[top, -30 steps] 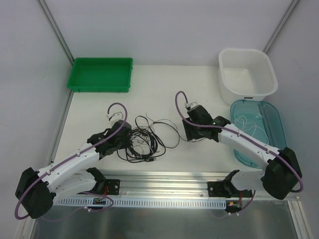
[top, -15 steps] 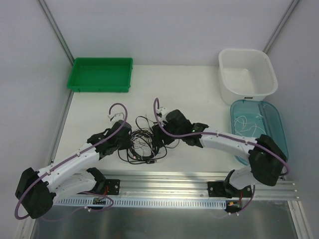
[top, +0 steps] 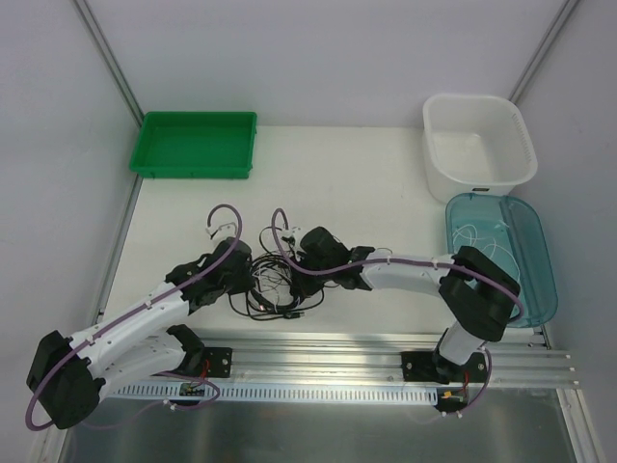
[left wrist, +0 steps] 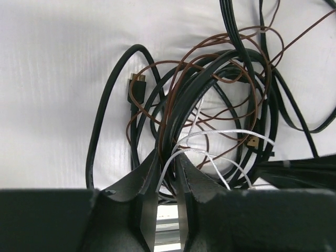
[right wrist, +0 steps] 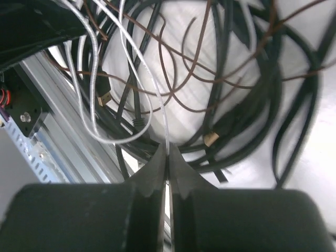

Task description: Untangle the cables

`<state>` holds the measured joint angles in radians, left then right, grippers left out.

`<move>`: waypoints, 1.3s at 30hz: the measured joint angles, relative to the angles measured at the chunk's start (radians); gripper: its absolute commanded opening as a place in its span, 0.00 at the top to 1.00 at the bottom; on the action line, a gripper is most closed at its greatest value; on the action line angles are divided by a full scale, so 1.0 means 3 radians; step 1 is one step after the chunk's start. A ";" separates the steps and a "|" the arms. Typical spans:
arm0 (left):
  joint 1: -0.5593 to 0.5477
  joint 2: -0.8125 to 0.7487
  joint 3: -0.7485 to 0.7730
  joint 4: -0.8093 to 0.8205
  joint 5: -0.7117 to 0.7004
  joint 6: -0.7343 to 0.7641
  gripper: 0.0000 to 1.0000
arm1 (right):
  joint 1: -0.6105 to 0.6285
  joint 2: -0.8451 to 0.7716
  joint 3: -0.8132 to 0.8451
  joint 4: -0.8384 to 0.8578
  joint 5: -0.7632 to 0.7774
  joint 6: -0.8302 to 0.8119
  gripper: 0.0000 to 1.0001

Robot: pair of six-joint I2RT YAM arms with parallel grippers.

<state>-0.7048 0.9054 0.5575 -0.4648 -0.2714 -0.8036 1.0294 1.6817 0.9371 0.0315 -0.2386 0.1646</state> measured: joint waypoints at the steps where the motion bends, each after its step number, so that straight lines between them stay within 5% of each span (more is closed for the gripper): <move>1: 0.0000 -0.0001 -0.0019 -0.0003 -0.0001 -0.0004 0.80 | 0.0000 -0.0055 0.0008 -0.0050 0.0038 -0.0019 0.99; 10: -0.0001 -0.0025 -0.0113 -0.0003 -0.0003 -0.0089 0.52 | 0.0003 -0.1123 0.0670 -0.1068 0.0896 -0.0491 0.99; 19: -0.0001 -0.0182 -0.0113 -0.0003 0.0001 -0.0097 0.29 | 0.0003 -0.1911 0.1352 -0.1432 0.1489 -0.0855 0.99; 39: -0.0001 0.0024 -0.0114 0.0015 0.0005 -0.0076 0.21 | 0.0003 -0.2224 0.2777 -0.1563 0.2160 -0.1780 0.99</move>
<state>-0.7052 0.9127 0.5232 -0.4603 -0.2699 -0.8265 1.0302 1.0145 1.7702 -0.4374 0.4095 -0.3695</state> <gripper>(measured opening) 0.795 0.020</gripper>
